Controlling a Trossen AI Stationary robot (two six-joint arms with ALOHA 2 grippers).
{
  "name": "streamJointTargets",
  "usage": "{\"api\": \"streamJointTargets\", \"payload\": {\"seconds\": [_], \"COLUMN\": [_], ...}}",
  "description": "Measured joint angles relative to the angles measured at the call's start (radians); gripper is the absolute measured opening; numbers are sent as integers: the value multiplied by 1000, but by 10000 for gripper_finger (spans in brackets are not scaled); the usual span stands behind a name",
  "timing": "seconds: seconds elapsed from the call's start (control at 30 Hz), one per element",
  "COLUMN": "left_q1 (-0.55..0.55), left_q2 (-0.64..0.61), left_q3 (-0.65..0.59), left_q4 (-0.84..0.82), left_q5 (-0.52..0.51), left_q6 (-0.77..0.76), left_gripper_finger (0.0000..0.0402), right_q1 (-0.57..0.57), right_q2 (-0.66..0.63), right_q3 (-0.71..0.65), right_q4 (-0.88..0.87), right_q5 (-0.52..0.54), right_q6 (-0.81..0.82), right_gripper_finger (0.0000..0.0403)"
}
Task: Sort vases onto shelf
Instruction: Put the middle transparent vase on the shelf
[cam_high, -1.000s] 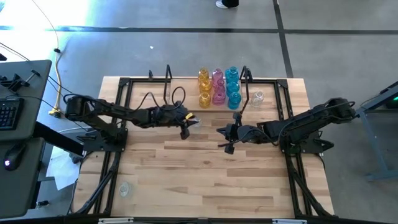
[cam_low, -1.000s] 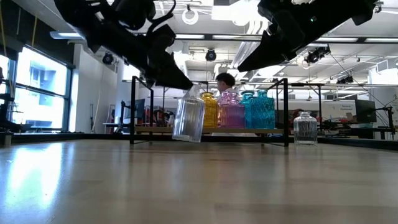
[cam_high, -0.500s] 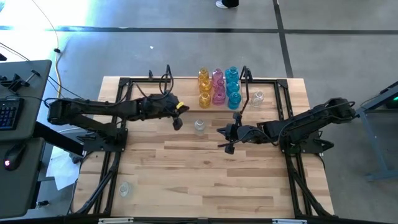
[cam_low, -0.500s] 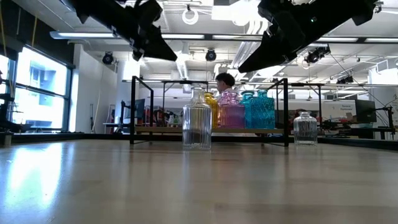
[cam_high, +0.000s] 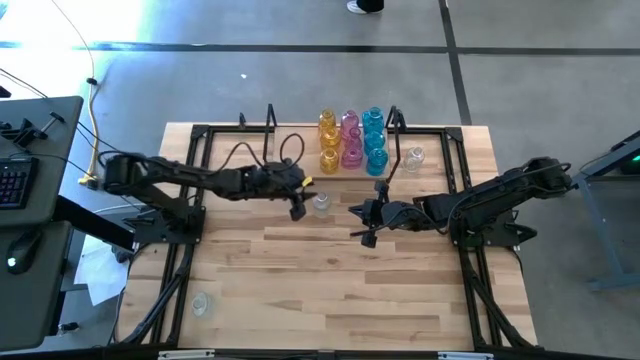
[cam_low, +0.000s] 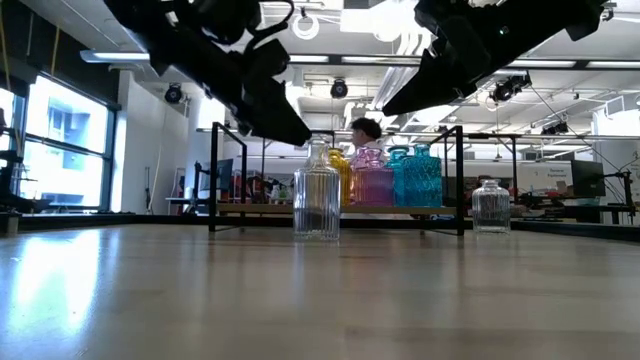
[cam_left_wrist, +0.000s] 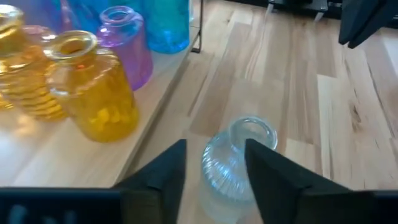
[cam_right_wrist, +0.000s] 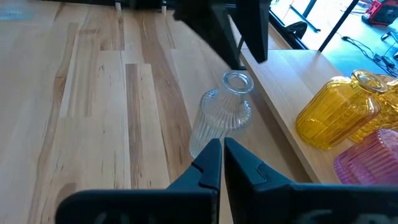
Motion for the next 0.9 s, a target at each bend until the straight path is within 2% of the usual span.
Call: {"api": "streamJointTargets", "payload": {"seconds": [0.17, 0.3, 0.57, 0.9], "left_q1": [-4, -7, -7, -19], "left_q2": [20, 20, 22, 121], "left_q3": [0, 0, 0, -1], "left_q4": [35, 34, 63, 193], "left_q5": [28, 74, 94, 93], "left_q6": [1, -7, -9, -10], "left_gripper_finger": [223, 252, 255, 255], "right_q1": [0, 0, 0, 0], "right_q2": [0, 0, 0, 0], "right_q3": [0, 0, 0, 0], "right_q4": [0, 0, 0, -7], "right_q5": [0, 0, 0, 0], "right_q6": [0, -2, -3, -1], "right_gripper_finger": [0, 0, 0, 0]}}
